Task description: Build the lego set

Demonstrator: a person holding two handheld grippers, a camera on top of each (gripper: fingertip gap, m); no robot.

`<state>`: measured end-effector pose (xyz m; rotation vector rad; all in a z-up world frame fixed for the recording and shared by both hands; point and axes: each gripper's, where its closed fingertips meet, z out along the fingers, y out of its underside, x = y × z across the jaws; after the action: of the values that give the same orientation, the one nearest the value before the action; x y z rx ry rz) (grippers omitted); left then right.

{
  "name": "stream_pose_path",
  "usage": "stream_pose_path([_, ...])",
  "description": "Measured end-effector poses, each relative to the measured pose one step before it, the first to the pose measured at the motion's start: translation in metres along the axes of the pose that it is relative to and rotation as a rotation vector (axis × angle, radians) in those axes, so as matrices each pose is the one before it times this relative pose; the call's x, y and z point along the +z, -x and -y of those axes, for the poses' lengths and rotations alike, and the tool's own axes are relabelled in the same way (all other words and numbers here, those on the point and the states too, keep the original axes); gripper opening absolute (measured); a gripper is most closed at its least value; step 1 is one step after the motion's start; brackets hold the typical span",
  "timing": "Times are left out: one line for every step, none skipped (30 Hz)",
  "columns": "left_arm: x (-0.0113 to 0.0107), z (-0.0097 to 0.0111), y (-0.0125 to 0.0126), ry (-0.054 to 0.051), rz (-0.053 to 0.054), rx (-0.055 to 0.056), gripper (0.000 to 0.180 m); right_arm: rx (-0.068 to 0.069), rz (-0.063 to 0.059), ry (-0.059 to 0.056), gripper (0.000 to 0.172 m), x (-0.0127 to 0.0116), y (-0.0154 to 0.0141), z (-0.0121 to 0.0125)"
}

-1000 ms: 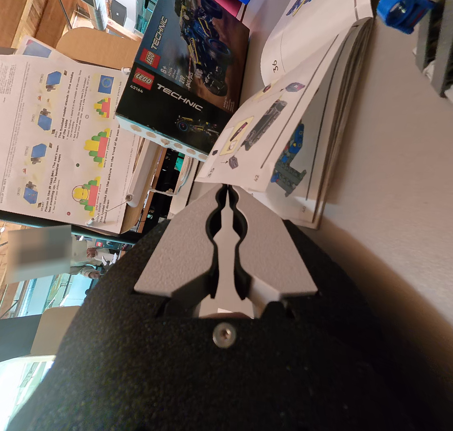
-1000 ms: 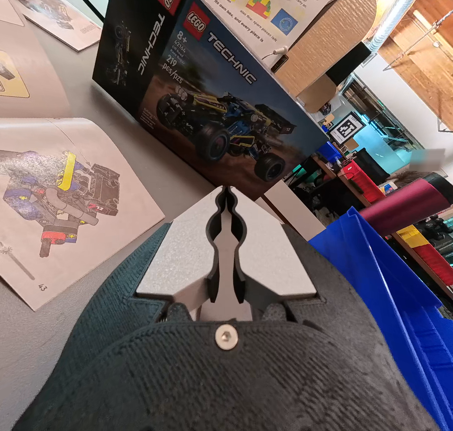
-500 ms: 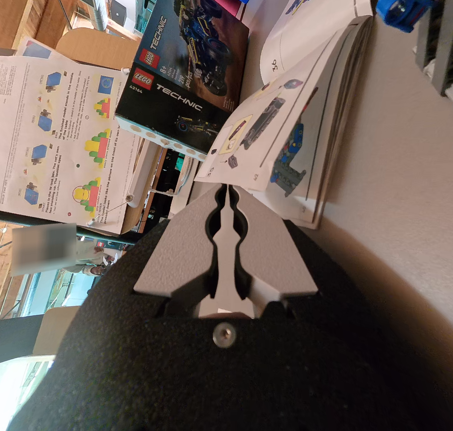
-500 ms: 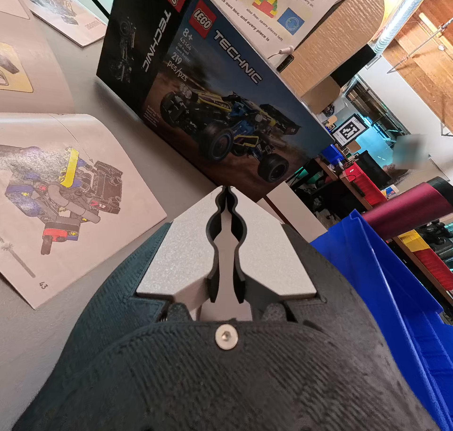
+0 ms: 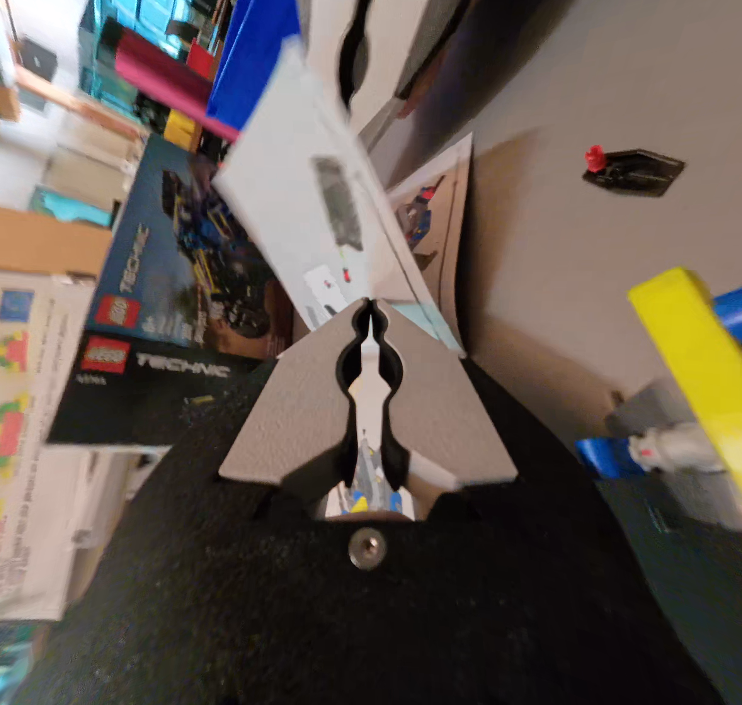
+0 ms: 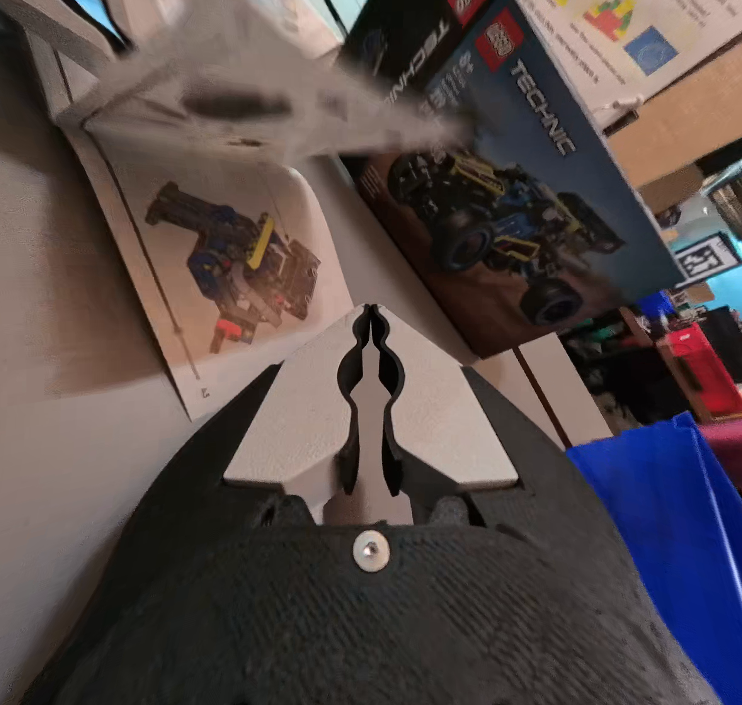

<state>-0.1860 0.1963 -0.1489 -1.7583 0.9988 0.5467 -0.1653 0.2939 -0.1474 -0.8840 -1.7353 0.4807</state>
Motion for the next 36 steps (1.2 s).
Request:
stream_pose_path([-0.00208, -0.00543, 0.00329, 0.0009, -0.0008, -0.0738, 0.000, -0.0019, -0.0186, -0.0100, 0.000, 0.00018, -0.00230, 0.00329])
stream_pose_path([-0.00312, -0.00795, 0.00593, 0.0088, 0.0021, -0.0716, 0.000, -0.0009, -0.0395, 0.0245, 0.000, 0.00061, -0.00572, -0.00169])
stream_pose_path([-0.00593, -0.00827, 0.00928, 0.0128, 0.0129, -0.0680, 0.000, -0.0119, -0.0669, 0.0567, 0.000, -0.00046, -0.01092, -0.00654])
stream_pose_path([-0.00920, -0.00575, 0.01246, 0.0001, 0.0273, -0.0684, 0.000, -0.0136, -0.0700, 0.0466, 0.000, -0.00185, -0.01229, -0.00594])
stream_pose_path([-0.01148, -0.00347, 0.01239, -0.0171, 0.0227, -0.0675, 0.000, 0.0058, -0.0484, 0.0118, 0.000, -0.00280, -0.00970, -0.00232])
stream_pose_path([-0.01241, -0.00339, 0.01095, -0.0196, 0.0115, -0.0659, 0.000, 0.0280, -0.0293, -0.0116, 0.000, -0.00333, -0.00709, 0.00094])
stream_pose_path([-0.01172, -0.00536, 0.00963, -0.0060, 0.0045, -0.0616, 0.001, 0.0301, -0.0074, -0.0262, 0.000, -0.00297, -0.00359, 0.00434])
stream_pose_path([-0.01020, -0.00821, 0.00865, 0.0133, 0.0051, -0.0494, 0.002, 0.0187, 0.0142, -0.0320, 0.000, -0.00208, 0.00087, 0.00663])
stream_pose_path([-0.00803, -0.00983, 0.00777, 0.0239, 0.0121, -0.0318, 0.003, 0.0052, 0.0244, -0.0275, 0.000, -0.00101, 0.00410, 0.00707])
stream_pose_path([-0.00555, -0.00973, 0.00516, 0.0230, 0.0100, -0.0124, 0.006, -0.0067, 0.0338, -0.0276, 0.000, 0.00006, 0.00755, 0.00796])
stream_pose_path([-0.00355, -0.00868, 0.00147, 0.0171, 0.0012, 0.0004, 0.007, -0.0162, 0.0426, -0.0320, 0.000, 0.00079, 0.01056, 0.00896])
stream_pose_path([-0.00201, -0.00730, -0.00149, 0.0135, -0.0049, 0.0055, 0.007, -0.0220, 0.0510, -0.0267, 0.000, 0.00199, 0.01307, 0.00836])
stream_pose_path([-0.00093, -0.00633, -0.00410, 0.0147, -0.0137, 0.0093, 0.007, -0.0279, 0.0521, -0.0154, 0.000, 0.00302, 0.01402, 0.00689])
stream_pose_path([-0.00023, -0.00616, -0.00696, 0.0231, -0.0307, 0.0163, 0.008, -0.0280, 0.0571, -0.0100, 0.000, 0.00360, 0.01474, 0.00665])
stream_pose_path([0.00043, -0.00617, -0.00746, 0.0350, -0.0360, 0.0244, 0.009, -0.0197, 0.0684, -0.0117, 0.000, 0.00398, 0.01623, 0.00757])
stream_pose_path([0.00033, -0.00589, -0.00727, 0.0426, -0.0389, 0.0324, 0.010, -0.0109, 0.0642, -0.0086, 0.000, 0.00477, 0.01526, 0.00730])
stream_pose_path([0.00040, -0.00472, -0.00755, 0.0375, -0.0428, 0.0300, 0.013, -0.0072, 0.0345, -0.0034, 0.004, 0.00508, 0.01035, 0.00628])
stream_pose_path([0.00039, -0.00227, -0.00664, 0.0205, -0.0364, 0.0151, 0.018, -0.0116, 0.0312, -0.0056, 0.011, 0.00458, 0.00939, 0.00627])
stream_pose_path([0.00068, 0.00059, -0.00558, -0.0004, -0.0262, -0.0027, 0.021, -0.0055, 0.0380, -0.0024, 0.015, 0.00446, 0.00935, 0.00509])
stream_pose_path([0.00123, 0.00181, -0.00637, -0.0094, -0.0312, -0.0119, 0.023, 0.0068, 0.0300, 0.0078, 0.019, 0.00479, 0.00713, 0.00295])
stream_pose_path([0.00124, 0.00144, -0.00531, -0.0083, -0.0266, -0.0129, 0.023, 0.0125, 0.0360, 0.0124, 0.024, 0.00490, 0.00696, 0.00126])
stream_pose_path([0.00082, 0.00068, -0.00133, -0.0027, -0.0054, -0.0072, 0.023, 0.0157, 0.0483, 0.0085, 0.028, 0.00468, 0.00819, 0.00110])
stream_pose_path([0.00019, 0.00023, 0.00138, 0.0008, 0.0071, -0.0094, 0.024, 0.0167, 0.0304, 0.0022, 0.027, 0.00407, 0.00490, 0.00149])
stream_pose_path([-0.00007, -0.00046, 0.00053, 0.0025, -0.0023, -0.0152, 0.024, 0.0106, 0.0113, -0.0088, 0.024, 0.00259, 0.00116, 0.00276])
stream_pose_path([-0.00030, -0.00090, -0.00040, 0.0037, -0.0099, -0.0155, 0.023, 0.0076, 0.0142, -0.0057, 0.024, 0.00185, 0.00086, 0.00183])
stream_pose_path([-0.00033, -0.00048, 0.00003, 0.0013, -0.0062, -0.0136, 0.021, 0.0123, 0.0130, -0.0018, 0.023, 0.00136, 0.00040, 0.00067])
stream_pose_path([0.00000, -0.00024, 0.00086, 0.0006, 0.0009, -0.0094, 0.013, 0.0175, 0.0011, -0.0047, 0.025, 0.00104, -0.00119, 0.00095])
stream_pose_path([0.00047, -0.00082, 0.00090, 0.0063, 0.0024, -0.0059, 0.002, 0.0110, 0.0048, -0.0100, 0.028, 0.00076, -0.00004, 0.00173])
stream_pose_path([0.00072, -0.00091, 0.00046, 0.0080, 0.0020, -0.0020, 0.000, 0.0031, 0.0158, -0.0145, 0.027, 0.00043, 0.00232, 0.00282])
stream_pose_path([0.00102, -0.00108, 0.00032, 0.0091, 0.0017, -0.0009, 0.000, -0.0005, 0.0067, -0.0101, 0.028, 0.00059, 0.00104, 0.00254])
stream_pose_path([0.00101, -0.00089, 0.00044, 0.0080, 0.0022, -0.0017, 0.000, -0.0027, 0.0089, -0.0103, 0.028, 0.00088, 0.00145, 0.00264])
stream_pose_path([0.00019, 0.00030, 0.00057, -0.0007, 0.0030, -0.0011, 0.000, -0.0025, 0.0011, 0.0015, 0.028, 0.00149, 0.00032, 0.00070])
stream_pose_path([-0.00016, 0.00023, 0.00062, -0.0013, 0.0026, -0.0025, 0.000, -0.0032, -0.0032, 0.0139, 0.027, 0.00198, -0.00028, -0.00140])
stream_pose_path([-0.00011, -0.00002, 0.00102, -0.0006, 0.0048, -0.0051, 0.000, -0.0062, 0.0056, 0.0079, 0.024, 0.00144, 0.00107, -0.00031])
stream_pose_path([-0.00016, 0.00008, 0.00059, -0.0007, 0.0010, -0.0041, 0.000, -0.0046, 0.0044, 0.0062, 0.021, 0.00089, 0.00111, -0.00004])
stream_pose_path([-0.00025, 0.00024, 0.00001, -0.0021, -0.0013, -0.0024, 0.000, 0.0000, 0.0028, 0.0104, 0.016, 0.00082, 0.00078, -0.00072])
